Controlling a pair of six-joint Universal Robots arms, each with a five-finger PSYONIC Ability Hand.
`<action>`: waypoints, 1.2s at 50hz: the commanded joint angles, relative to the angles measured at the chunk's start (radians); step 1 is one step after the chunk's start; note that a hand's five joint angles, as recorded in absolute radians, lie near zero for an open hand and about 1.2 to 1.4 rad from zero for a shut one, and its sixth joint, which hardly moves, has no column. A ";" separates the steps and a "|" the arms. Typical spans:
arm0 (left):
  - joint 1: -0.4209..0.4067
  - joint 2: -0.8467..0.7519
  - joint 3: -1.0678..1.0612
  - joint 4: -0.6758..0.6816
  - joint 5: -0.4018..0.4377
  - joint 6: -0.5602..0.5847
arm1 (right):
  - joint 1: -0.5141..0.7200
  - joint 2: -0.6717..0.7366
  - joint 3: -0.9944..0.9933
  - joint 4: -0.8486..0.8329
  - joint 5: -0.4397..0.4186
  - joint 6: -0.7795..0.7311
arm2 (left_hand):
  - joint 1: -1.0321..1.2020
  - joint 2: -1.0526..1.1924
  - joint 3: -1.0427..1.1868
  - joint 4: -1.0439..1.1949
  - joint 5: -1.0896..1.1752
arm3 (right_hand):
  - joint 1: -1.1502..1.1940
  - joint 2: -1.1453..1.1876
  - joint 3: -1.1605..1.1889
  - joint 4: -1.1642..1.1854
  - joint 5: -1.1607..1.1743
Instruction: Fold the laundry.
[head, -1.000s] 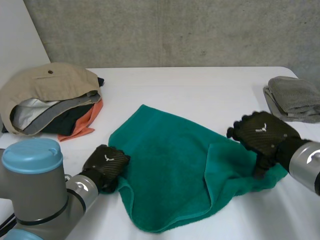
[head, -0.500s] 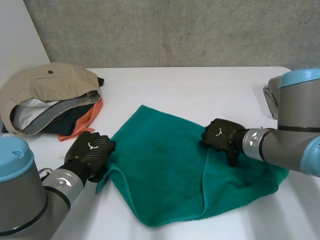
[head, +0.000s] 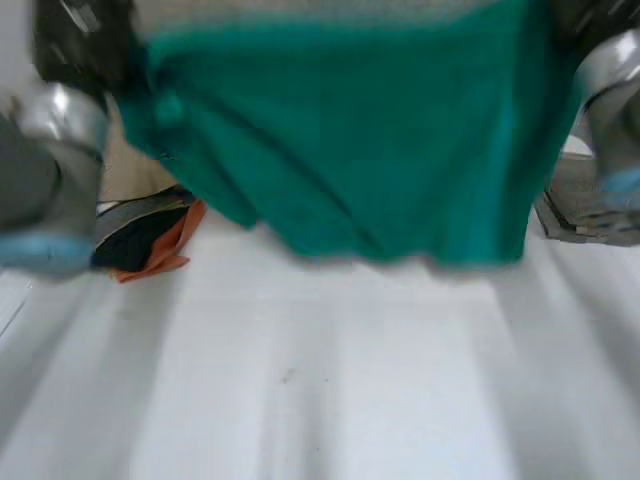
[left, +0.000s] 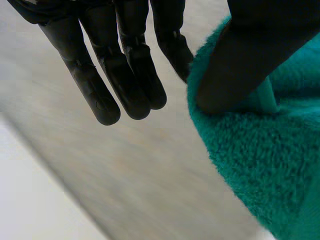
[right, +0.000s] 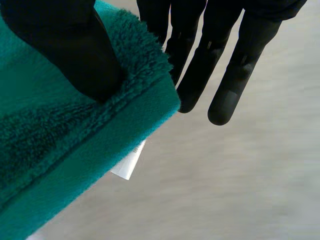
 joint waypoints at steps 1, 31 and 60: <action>0.027 -0.055 0.289 0.020 -0.085 -0.075 | -0.035 -0.105 -0.002 -0.186 -0.009 0.173 | 0.230 0.197 0.198 0.193 0.243 | 0.267 0.219 0.207 0.198 0.240; 0.053 -0.155 -0.594 0.093 0.151 0.068 | -0.110 -0.036 0.707 0.107 -0.208 0.029 | -0.033 -0.066 -0.065 -0.070 -0.020 | 0.267 0.219 0.207 0.198 0.240; 0.222 -0.116 -0.547 -0.178 0.366 -0.033 | -0.138 -0.080 0.738 0.118 -0.227 0.067 | -0.553 -0.587 -0.585 -0.591 -0.541 | 0.267 0.219 0.207 0.198 0.240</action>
